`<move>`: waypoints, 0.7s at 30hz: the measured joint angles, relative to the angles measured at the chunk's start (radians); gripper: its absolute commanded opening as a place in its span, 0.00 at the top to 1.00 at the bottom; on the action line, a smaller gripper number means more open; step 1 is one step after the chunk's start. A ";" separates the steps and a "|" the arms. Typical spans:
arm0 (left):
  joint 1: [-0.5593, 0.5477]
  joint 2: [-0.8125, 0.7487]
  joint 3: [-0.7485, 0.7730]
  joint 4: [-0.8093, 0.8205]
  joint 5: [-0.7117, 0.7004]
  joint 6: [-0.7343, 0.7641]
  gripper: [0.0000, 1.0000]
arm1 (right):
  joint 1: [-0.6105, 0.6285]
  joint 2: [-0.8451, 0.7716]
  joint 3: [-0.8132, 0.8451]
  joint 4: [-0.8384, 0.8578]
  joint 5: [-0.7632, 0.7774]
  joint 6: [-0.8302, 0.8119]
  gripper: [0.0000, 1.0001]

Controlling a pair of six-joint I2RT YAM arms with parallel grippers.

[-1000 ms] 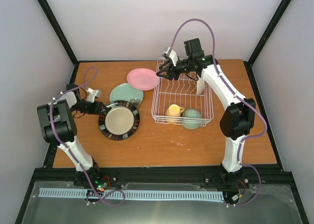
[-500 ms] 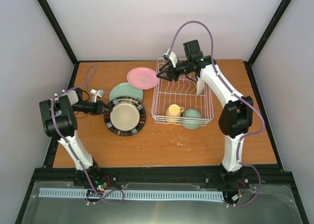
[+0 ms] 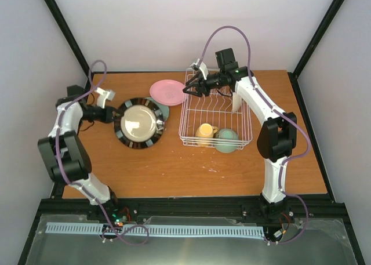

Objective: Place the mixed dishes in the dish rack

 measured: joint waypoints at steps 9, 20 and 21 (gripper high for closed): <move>0.001 -0.369 0.059 0.051 0.119 -0.027 0.99 | 0.016 -0.005 -0.050 0.041 -0.075 0.027 0.43; -0.003 -0.462 -0.011 0.132 0.211 -0.113 0.99 | 0.093 -0.151 -0.304 0.111 -0.244 0.047 0.29; -0.005 -0.458 -0.010 0.133 0.214 -0.114 0.99 | 0.101 -0.180 -0.327 0.118 -0.254 0.048 0.29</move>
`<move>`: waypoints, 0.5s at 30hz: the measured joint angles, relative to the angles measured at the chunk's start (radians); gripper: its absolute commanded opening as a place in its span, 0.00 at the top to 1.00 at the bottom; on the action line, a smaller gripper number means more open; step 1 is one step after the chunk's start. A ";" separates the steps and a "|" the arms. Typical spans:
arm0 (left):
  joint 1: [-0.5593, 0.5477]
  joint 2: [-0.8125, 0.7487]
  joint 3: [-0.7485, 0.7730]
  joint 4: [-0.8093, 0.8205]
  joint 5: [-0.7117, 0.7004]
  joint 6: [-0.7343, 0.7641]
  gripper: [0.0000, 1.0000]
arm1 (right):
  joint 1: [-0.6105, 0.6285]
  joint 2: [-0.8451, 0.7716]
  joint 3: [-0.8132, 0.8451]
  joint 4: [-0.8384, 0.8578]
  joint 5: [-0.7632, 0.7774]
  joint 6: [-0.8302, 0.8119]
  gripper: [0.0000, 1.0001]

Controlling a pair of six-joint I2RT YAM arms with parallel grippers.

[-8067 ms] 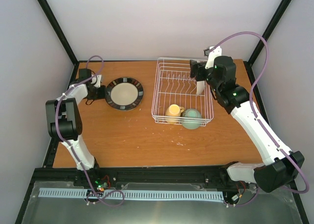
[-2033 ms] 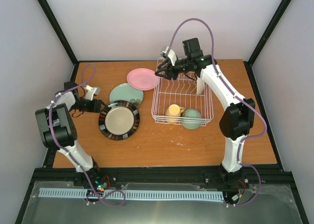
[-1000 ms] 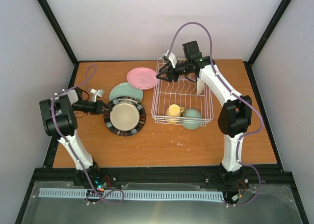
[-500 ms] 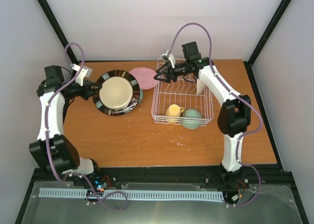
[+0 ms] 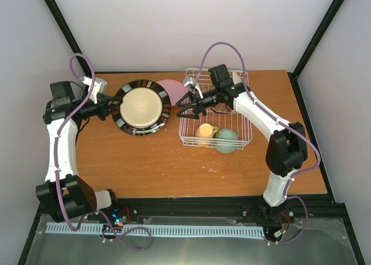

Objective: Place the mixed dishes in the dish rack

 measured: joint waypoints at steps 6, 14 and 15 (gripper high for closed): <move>-0.011 0.019 0.006 -0.001 0.026 -0.003 0.99 | 0.066 -0.065 -0.018 0.055 -0.010 0.020 0.29; -0.016 -0.017 0.007 -0.014 0.044 0.006 0.99 | 0.098 -0.036 -0.018 0.111 0.090 0.079 0.29; -0.016 -0.025 0.007 -0.013 0.041 0.006 0.99 | 0.098 -0.036 -0.018 0.121 0.091 0.085 0.29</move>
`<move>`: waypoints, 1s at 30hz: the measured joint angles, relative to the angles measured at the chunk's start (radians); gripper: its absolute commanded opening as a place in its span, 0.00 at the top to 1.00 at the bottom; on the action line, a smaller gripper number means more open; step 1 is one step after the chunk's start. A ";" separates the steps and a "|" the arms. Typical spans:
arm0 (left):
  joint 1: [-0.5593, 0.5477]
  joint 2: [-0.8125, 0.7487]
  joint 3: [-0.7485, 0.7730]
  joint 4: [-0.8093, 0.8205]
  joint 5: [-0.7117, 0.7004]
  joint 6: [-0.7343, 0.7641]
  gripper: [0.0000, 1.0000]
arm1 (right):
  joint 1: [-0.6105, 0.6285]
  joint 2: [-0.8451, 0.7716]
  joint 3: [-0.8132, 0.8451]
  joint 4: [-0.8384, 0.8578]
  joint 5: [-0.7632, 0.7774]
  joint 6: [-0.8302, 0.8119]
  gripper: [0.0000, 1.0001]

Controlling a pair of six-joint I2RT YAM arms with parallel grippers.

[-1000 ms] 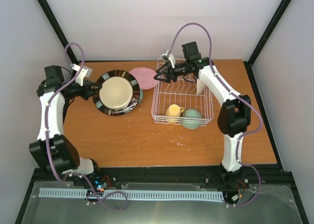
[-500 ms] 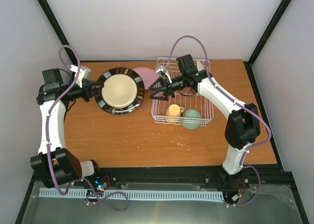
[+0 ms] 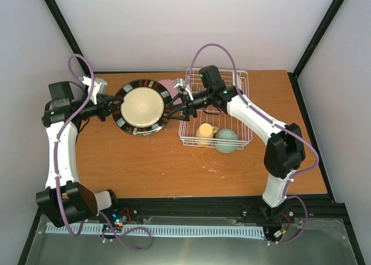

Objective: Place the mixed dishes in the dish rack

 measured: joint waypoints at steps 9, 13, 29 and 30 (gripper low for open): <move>0.000 -0.023 0.000 0.011 -0.014 0.003 0.99 | 0.003 0.000 0.022 0.034 0.022 0.028 0.30; 0.000 -0.025 0.000 0.005 -0.021 0.004 0.99 | 0.004 -0.022 0.017 0.006 0.068 -0.003 0.30; -0.003 -0.044 0.019 -0.058 0.076 0.018 0.99 | -0.029 -0.054 -0.033 0.043 0.098 0.009 0.30; -0.003 -0.045 0.019 -0.058 0.082 0.018 0.99 | -0.028 -0.045 -0.031 0.047 0.093 0.014 0.31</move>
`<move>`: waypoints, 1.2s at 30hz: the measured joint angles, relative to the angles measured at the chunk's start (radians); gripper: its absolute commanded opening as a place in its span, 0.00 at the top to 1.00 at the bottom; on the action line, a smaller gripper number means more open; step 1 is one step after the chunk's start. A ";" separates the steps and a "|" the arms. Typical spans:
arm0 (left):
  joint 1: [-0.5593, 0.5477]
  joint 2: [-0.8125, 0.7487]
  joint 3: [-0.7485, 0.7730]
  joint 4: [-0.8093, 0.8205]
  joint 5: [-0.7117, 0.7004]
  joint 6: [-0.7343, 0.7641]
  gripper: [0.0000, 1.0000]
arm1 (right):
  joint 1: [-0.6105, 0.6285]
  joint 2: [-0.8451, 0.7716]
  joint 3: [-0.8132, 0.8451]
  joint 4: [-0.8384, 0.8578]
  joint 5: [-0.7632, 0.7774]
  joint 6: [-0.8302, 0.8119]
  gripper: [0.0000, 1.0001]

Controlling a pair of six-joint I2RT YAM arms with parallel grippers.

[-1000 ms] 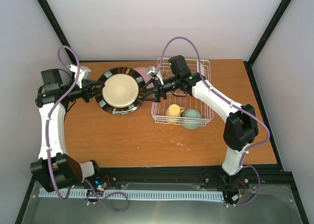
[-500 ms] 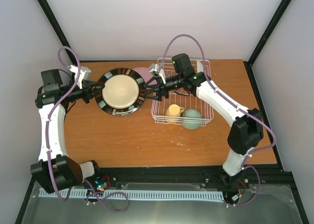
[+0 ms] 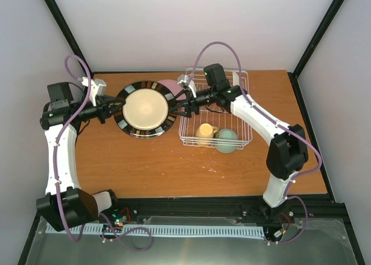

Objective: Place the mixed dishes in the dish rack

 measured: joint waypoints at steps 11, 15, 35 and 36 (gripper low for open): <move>0.000 -0.022 -0.024 0.073 0.032 -0.019 0.99 | 0.083 0.114 0.107 0.045 -0.075 0.071 0.97; -0.009 -0.039 -0.052 0.118 -0.011 -0.036 0.99 | 0.083 0.126 0.108 0.070 -0.001 0.180 0.97; -0.021 -0.066 -0.111 0.393 -0.348 -0.264 0.49 | 0.048 0.059 -0.151 0.204 0.347 0.289 0.97; -0.021 -0.077 -0.122 0.427 -0.404 -0.291 0.52 | 0.045 0.029 -0.183 0.217 0.408 0.301 0.97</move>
